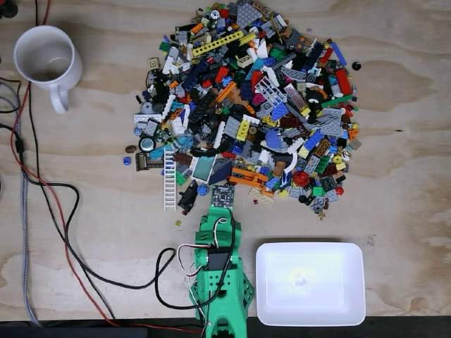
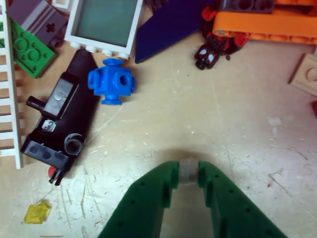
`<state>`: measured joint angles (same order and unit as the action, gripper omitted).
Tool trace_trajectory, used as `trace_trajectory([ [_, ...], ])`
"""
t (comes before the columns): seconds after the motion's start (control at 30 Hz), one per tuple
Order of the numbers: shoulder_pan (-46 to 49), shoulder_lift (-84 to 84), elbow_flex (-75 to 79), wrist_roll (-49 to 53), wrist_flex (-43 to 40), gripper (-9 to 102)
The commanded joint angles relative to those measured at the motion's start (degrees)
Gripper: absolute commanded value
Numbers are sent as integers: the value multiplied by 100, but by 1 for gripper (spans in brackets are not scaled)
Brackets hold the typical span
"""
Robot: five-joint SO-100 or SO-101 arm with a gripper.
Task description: Find the closest Lego and put it in the bin.
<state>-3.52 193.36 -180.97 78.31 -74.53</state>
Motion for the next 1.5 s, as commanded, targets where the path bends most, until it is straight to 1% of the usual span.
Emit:
trace_trajectory([
  [0.0, -53, 0, 62, -79, -158, 0],
  [1.07, -62, -44, 62, -105, -149, 0],
  [1.1, -53, -202, 114, -97, -70, 0],
  [1.17, -35, -923, 510, -114, 352, 1],
  [1.23, -97, -1846, 1160, -299, 721, 6],
  [1.3, -220, -3006, 1793, -439, 1011, 8],
  [1.37, -466, -3955, 2109, -677, 1371, 9],
  [1.47, -844, -4825, 2637, -1160, 1617, 10],
])
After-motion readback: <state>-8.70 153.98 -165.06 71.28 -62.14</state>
